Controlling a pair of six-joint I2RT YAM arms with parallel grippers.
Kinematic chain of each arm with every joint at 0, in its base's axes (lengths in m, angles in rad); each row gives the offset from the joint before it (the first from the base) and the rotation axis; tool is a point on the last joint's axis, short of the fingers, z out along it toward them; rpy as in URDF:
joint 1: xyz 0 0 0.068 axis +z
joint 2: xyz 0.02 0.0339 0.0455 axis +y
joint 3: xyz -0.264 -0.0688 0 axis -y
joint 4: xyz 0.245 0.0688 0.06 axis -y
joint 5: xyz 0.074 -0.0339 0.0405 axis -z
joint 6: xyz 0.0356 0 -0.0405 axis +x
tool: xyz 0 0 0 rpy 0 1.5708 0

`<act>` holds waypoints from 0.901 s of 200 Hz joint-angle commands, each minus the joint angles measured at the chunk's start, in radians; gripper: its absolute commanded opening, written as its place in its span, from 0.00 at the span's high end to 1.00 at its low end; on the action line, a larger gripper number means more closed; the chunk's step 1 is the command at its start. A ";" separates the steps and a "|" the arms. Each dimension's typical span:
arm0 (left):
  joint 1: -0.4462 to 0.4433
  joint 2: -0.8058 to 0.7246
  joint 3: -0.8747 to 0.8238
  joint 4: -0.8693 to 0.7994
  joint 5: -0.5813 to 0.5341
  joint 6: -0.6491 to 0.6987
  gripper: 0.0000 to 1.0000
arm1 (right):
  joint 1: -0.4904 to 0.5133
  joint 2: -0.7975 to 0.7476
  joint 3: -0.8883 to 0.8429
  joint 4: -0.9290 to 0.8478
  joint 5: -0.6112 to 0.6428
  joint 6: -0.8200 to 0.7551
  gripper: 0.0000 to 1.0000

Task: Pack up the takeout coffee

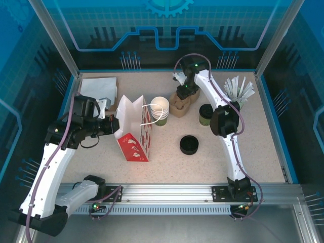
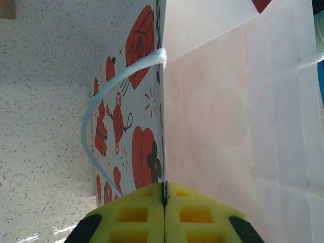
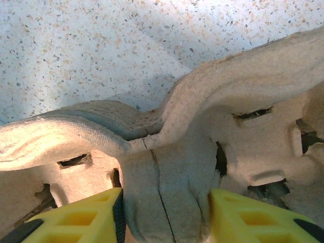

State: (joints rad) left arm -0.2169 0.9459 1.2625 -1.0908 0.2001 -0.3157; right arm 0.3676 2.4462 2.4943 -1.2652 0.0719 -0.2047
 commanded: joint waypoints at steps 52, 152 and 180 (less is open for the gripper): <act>0.005 -0.022 -0.020 0.028 0.033 -0.013 1.00 | 0.017 -0.065 0.049 -0.033 0.012 -0.062 0.60; 0.006 -0.035 -0.077 0.081 0.056 -0.036 1.00 | 0.015 -0.187 0.042 -0.028 -0.004 -0.081 0.59; 0.006 -0.035 -0.078 0.081 0.059 -0.033 1.00 | 0.016 -0.156 0.030 -0.040 -0.010 -0.083 0.59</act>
State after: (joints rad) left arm -0.2169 0.9218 1.1938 -1.0401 0.2264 -0.3416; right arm 0.3729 2.3039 2.5000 -1.2907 0.0750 -0.2359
